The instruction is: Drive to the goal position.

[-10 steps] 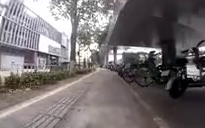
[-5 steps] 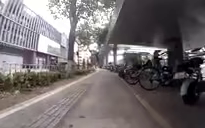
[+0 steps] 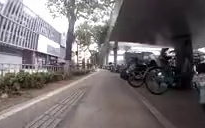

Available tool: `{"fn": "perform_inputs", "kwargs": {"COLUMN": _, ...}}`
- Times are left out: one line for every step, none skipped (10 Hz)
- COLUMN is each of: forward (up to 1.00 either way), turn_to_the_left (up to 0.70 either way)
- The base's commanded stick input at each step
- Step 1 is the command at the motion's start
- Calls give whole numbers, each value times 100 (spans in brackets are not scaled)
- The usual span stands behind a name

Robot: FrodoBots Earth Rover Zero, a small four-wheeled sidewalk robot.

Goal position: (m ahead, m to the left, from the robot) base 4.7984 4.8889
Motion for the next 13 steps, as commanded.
{"fn": "perform_inputs", "kwargs": {"forward": 70, "turn_to_the_left": 0}}
{"fn": "perform_inputs", "kwargs": {"forward": 70, "turn_to_the_left": 0}}
{"fn": "perform_inputs", "kwargs": {"forward": 70, "turn_to_the_left": 0}}
{"fn": "perform_inputs", "kwargs": {"forward": 70, "turn_to_the_left": 0}}
{"fn": "perform_inputs", "kwargs": {"forward": 70, "turn_to_the_left": 0}}
{"fn": "perform_inputs", "kwargs": {"forward": 70, "turn_to_the_left": 0}}
{"fn": "perform_inputs", "kwargs": {"forward": 70, "turn_to_the_left": 0}}
{"fn": "perform_inputs", "kwargs": {"forward": 70, "turn_to_the_left": 0}}
{"fn": "perform_inputs", "kwargs": {"forward": 70, "turn_to_the_left": 0}}
{"fn": "perform_inputs", "kwargs": {"forward": 70, "turn_to_the_left": -4}}
{"fn": "perform_inputs", "kwargs": {"forward": 70, "turn_to_the_left": -14}}
{"fn": "perform_inputs", "kwargs": {"forward": 70, "turn_to_the_left": -14}}
{"fn": "perform_inputs", "kwargs": {"forward": 70, "turn_to_the_left": 0}}
